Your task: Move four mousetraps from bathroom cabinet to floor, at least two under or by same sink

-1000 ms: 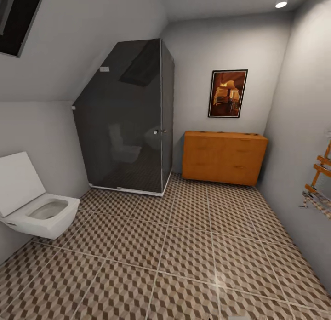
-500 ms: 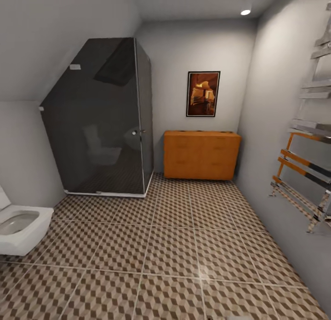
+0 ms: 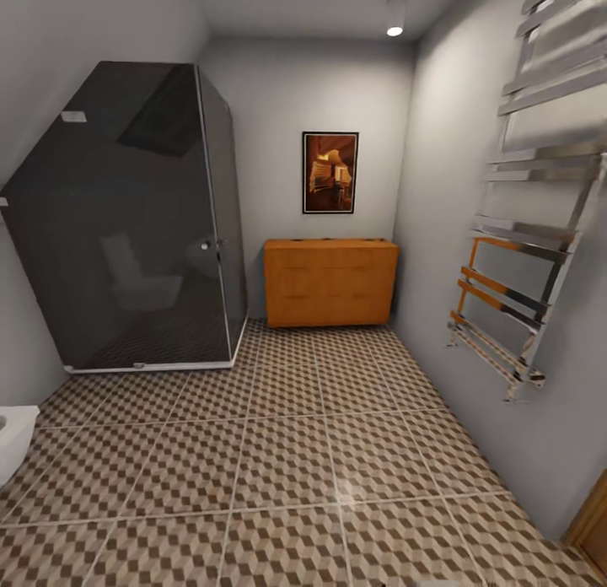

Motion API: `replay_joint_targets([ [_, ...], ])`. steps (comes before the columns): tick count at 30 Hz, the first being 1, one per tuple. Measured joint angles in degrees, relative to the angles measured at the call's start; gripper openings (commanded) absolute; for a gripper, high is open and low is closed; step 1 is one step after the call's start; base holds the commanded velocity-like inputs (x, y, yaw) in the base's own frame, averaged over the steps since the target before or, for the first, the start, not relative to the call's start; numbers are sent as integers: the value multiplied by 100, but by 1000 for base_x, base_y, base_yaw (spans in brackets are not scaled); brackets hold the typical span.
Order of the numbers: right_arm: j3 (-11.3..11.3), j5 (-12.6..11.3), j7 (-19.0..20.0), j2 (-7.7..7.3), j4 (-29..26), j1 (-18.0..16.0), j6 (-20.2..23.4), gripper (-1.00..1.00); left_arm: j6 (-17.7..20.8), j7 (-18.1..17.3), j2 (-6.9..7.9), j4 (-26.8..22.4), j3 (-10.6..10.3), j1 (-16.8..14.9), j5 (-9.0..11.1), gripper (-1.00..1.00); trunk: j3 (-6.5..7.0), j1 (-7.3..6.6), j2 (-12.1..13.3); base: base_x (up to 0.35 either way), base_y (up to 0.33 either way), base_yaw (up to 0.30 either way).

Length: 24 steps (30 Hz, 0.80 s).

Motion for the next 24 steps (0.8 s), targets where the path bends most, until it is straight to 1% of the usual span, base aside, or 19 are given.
replay_joint_targets([
  [5,2,0,0,0,-1,1,0,100,0,6,0,-7,2,0,0,100,0,-1,0,121,0,-293],
  [13,3,0,0,0,-1,2,0,100,0,7,0,-9,6,0,0,100,0,-2,0,216,0,-272],
  [17,4,4,0,1,-2,1,-1,100,1,9,0,-11,7,1,0,100,0,-2,0,225,0,-101],
  [24,4,4,0,1,0,0,-1,100,1,10,0,-11,7,2,0,100,0,-2,0,226,-1,-21],
])
